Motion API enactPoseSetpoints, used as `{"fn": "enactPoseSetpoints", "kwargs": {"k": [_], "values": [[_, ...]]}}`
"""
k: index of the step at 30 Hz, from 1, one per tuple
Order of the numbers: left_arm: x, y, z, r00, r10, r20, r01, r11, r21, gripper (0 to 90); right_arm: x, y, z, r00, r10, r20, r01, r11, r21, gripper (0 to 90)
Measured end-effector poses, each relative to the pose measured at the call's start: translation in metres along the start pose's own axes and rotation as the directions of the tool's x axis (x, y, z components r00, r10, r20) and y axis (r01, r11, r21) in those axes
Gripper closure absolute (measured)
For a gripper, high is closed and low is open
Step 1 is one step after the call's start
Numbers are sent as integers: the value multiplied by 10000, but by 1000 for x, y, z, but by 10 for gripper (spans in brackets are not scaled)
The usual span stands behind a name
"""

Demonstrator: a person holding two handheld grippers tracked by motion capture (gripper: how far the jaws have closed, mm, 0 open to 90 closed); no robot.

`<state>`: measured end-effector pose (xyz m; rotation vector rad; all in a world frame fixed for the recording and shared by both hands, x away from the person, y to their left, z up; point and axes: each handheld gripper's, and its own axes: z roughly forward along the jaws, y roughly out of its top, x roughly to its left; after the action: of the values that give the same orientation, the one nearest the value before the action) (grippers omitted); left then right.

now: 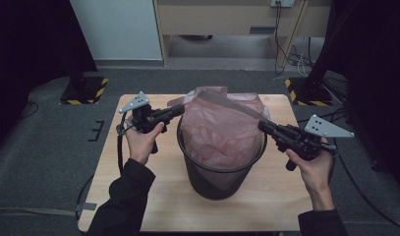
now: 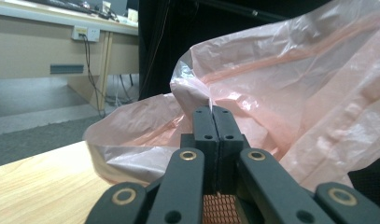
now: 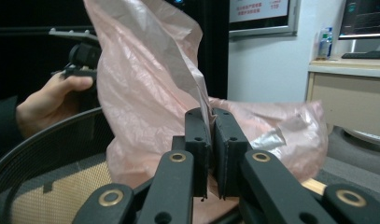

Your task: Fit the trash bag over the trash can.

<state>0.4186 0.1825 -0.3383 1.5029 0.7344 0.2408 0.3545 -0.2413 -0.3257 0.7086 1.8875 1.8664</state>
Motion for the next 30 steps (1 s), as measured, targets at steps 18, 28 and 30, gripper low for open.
{"fn": "enactPoseSetpoints", "kwargs": {"k": [18, 28, 30], "values": [[7, -29, -32, 9977, -596, -318, 579, 9969, -525, 897, 4, -27, -33, 9993, 37, -376, -49, 9995, -305, 877], [11, -36, -33, 9951, -740, -655, 718, 9968, -351, 896, 5, -30, -41, 9986, -40, -536, 40, 10000, -7, 880], [11, -37, -33, 9954, -634, -714, 618, 9978, -247, 896, 4, -30, -43, 9987, -17, -502, 20, 10000, 67, 880]]}}
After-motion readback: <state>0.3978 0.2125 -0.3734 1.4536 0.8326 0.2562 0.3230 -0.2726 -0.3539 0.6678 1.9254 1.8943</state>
